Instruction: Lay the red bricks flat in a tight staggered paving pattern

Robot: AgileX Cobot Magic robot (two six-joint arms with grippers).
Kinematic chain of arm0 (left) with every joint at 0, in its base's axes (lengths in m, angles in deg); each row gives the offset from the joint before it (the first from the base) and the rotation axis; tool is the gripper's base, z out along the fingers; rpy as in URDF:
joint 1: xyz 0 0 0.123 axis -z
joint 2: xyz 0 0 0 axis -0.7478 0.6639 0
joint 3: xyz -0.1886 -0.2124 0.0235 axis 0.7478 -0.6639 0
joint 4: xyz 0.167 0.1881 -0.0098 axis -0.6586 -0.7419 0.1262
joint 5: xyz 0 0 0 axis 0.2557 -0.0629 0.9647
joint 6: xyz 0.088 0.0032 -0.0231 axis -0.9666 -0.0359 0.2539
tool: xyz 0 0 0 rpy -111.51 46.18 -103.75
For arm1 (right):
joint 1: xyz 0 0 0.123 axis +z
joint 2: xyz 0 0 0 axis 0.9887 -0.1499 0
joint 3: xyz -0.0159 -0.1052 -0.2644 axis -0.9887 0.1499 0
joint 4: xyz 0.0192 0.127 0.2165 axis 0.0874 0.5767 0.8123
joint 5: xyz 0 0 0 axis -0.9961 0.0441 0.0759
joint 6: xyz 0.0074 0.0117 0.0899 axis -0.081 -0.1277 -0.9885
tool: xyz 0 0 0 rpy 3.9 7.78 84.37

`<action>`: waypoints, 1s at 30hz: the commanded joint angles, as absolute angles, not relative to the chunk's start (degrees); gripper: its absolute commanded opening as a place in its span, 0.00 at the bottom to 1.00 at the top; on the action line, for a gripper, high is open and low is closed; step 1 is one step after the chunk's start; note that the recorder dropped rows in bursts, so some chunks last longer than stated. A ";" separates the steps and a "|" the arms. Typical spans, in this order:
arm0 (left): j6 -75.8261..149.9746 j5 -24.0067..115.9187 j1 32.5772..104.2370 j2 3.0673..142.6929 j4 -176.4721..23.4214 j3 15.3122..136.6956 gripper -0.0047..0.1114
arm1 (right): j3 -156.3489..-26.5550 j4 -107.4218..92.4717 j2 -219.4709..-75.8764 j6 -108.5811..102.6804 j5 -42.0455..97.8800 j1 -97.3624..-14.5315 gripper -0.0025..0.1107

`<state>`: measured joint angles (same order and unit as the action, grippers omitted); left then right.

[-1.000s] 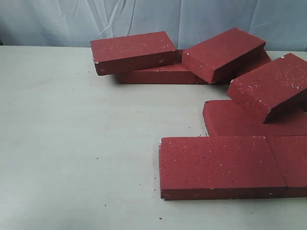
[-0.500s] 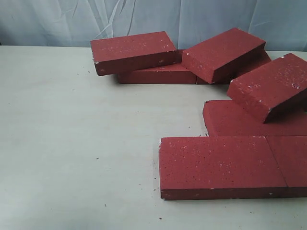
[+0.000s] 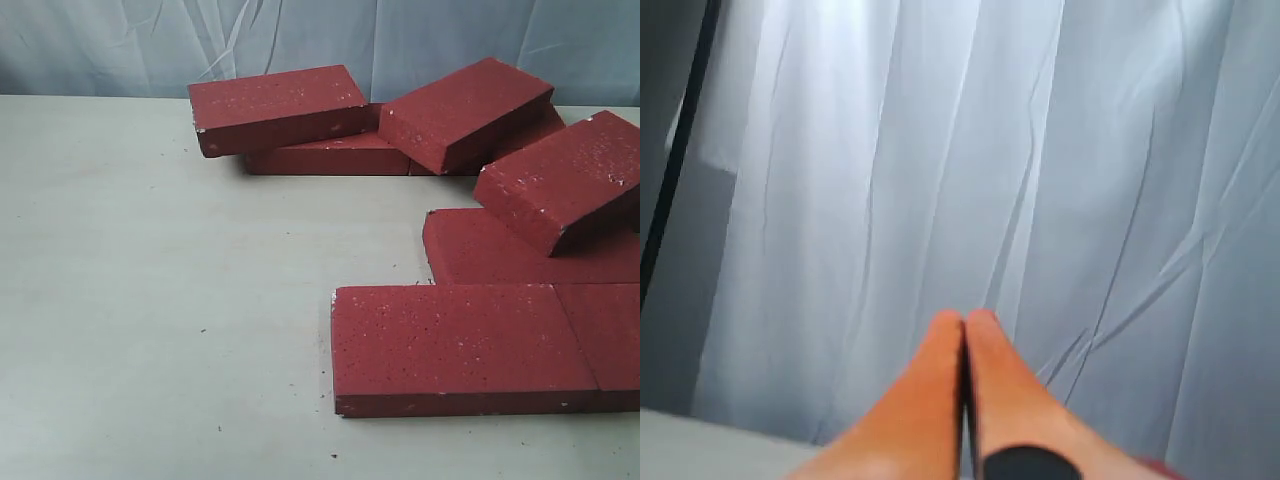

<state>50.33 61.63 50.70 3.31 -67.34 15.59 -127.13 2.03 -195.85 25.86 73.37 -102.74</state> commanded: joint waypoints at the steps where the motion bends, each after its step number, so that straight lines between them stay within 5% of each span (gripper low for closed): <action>1: 59.78 68.54 50.76 4.11 -73.62 17.25 0.04 | -129.13 2.25 -198.30 26.31 73.84 -103.06 0.01; 12: 63.27 66.42 50.76 35.02 -78.83 36.28 0.04 | -129.23 1.97 -199.60 26.31 74.28 -103.06 0.01; 17: 64.91 52.74 52.43 51.35 -87.83 45.77 0.04 | -129.23 3.09 -200.48 29.38 74.04 -102.94 0.01; 30: 56.91 27.63 74.84 82.18 -93.97 66.31 0.04 | -129.23 6.54 -204.26 35.19 72.67 -102.94 0.01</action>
